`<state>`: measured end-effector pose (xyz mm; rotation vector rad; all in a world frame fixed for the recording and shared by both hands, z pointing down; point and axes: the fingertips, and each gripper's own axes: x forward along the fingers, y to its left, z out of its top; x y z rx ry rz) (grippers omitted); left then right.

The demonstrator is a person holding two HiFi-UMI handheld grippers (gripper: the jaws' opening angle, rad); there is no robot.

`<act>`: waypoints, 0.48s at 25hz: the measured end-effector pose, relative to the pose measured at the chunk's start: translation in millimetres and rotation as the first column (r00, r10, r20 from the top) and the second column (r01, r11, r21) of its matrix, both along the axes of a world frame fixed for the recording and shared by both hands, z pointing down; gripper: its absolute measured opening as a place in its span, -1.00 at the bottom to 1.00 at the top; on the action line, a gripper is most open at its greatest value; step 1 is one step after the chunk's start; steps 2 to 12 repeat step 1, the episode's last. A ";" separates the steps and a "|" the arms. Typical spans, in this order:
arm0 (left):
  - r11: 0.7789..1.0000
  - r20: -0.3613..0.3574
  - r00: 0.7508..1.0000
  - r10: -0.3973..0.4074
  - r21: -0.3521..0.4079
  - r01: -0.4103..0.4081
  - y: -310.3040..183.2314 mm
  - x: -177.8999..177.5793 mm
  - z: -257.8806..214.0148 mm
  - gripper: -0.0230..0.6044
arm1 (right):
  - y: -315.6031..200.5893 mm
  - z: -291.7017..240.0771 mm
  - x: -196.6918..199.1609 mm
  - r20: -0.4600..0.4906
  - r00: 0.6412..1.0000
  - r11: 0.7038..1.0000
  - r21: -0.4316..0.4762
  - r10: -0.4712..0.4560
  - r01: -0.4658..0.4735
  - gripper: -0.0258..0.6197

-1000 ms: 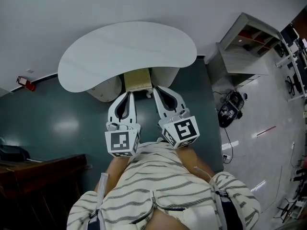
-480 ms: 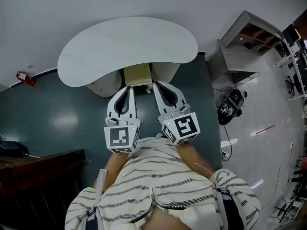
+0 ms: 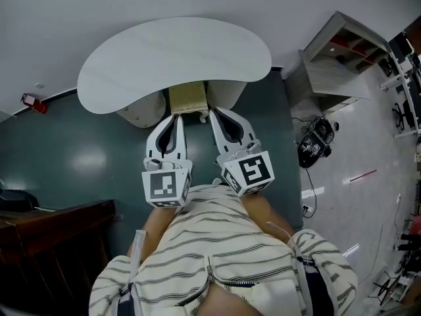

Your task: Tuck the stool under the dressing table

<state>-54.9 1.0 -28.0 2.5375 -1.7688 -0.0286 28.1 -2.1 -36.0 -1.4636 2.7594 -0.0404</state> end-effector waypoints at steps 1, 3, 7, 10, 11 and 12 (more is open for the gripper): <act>1.000 -0.001 1.000 -0.002 0.000 0.002 0.5 -0.1 0.1 -0.92 | 0.3 0.5 0.1 -0.002 1.000 1.000 0.000 -0.001 0.001 -0.91; 1.000 -0.001 1.000 -0.002 0.000 0.002 0.5 -0.1 0.1 -0.92 | 0.3 0.5 0.1 -0.002 1.000 1.000 0.000 -0.001 0.001 -0.91; 1.000 -0.001 1.000 -0.002 0.000 0.002 0.5 -0.1 0.1 -0.92 | 0.3 0.5 0.1 -0.002 1.000 1.000 0.000 -0.001 0.001 -0.91; 1.000 -0.001 1.000 -0.002 0.000 0.002 0.5 -0.1 0.1 -0.92 | 0.3 0.5 0.1 -0.002 1.000 1.000 0.000 -0.001 0.001 -0.91; 1.000 -0.001 1.000 -0.002 0.000 0.002 0.5 -0.1 0.1 -0.92 | 0.3 0.5 0.1 -0.002 1.000 1.000 0.000 -0.001 0.001 -0.91; 1.000 -0.001 1.000 -0.002 0.000 0.002 0.5 -0.1 0.1 -0.92 | 0.3 0.5 0.1 -0.002 1.000 1.000 0.000 -0.001 0.001 -0.91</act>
